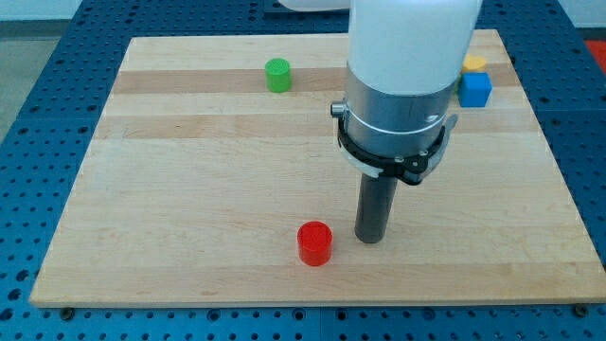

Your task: Push red circle a bit left

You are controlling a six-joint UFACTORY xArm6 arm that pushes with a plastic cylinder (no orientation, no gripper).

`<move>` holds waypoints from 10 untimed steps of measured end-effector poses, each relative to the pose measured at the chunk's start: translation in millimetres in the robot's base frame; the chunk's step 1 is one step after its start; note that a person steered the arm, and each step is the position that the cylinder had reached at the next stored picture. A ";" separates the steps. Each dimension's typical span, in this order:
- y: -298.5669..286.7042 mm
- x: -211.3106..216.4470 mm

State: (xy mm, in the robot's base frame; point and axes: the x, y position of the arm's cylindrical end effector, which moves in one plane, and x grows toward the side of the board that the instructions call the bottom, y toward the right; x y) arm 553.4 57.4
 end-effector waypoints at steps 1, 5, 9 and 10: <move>-0.7 0.0; -14.2 22.8; -24.1 22.8; -29.6 22.8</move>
State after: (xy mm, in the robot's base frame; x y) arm 576.1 27.8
